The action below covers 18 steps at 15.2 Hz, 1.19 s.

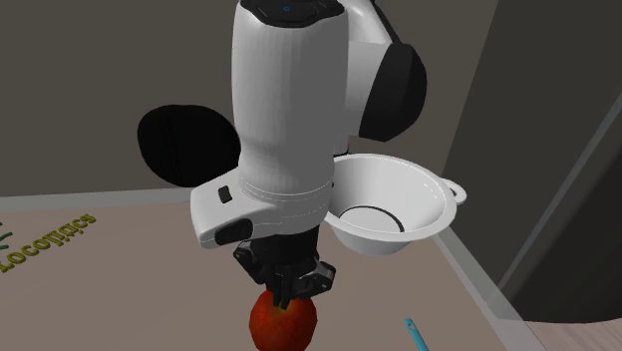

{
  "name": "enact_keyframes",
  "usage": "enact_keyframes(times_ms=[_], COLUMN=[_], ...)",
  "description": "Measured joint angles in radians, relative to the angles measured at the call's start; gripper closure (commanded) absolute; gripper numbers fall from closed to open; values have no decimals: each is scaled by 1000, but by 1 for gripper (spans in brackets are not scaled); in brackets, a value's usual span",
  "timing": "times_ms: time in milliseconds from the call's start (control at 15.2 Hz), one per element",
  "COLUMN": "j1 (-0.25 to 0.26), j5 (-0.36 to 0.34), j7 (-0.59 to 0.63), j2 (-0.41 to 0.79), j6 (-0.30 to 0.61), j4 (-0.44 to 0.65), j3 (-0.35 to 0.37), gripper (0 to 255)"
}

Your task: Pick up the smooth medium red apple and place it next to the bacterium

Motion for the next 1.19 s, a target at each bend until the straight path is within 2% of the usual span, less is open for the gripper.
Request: enact_keyframes(times_ms=[330,1188], j1=[-1,7], j5=[2,8], j7=[-4,-22], j2=[-7,-14], j6=[-24,-189], j4=[17,177], j3=[0,3], gripper=[255,255])
